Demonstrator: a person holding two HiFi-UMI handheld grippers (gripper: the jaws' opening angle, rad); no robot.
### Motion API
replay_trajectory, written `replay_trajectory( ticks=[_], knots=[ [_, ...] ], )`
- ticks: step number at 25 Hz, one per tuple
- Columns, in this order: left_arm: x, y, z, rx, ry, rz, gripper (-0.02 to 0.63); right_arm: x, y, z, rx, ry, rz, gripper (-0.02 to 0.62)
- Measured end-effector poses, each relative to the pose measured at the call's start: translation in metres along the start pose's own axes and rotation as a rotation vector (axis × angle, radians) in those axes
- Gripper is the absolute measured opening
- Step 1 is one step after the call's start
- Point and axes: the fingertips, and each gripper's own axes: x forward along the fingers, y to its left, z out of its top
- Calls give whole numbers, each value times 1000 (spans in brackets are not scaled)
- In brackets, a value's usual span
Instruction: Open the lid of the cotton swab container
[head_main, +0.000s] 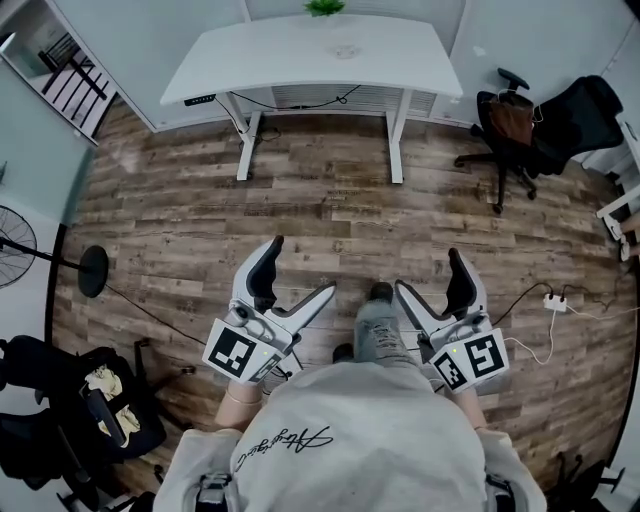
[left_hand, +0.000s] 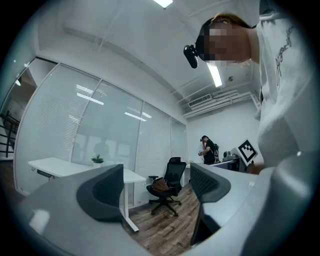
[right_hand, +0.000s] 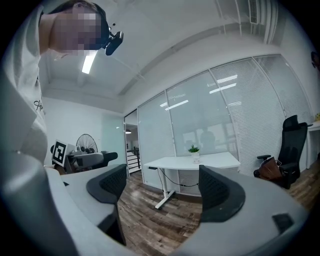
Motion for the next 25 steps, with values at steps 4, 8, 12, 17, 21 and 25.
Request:
replay_trajectory(
  ticks=[4,8,12,17,21,25],
  knots=[
    [21,12,-7,-16,5,11,399,17,-18,3,6,-8,10,426],
    [50,26,-11,-19,1,9,399,41,-45,6,1,-5,12,425],
    [80,48,-12,-7,-8,28,399,67,-68,12,-8,-4,27,423],
    [120,67,-11,10,-11,46,399,101,-100,19,-5,-2,59,422],
    [148,88,-5,-1,-19,79,399,131,-123,30,-2,-11,87,421],
    [177,106,-7,15,-16,99,399,157,-150,38,-6,-8,111,420]
  ],
)
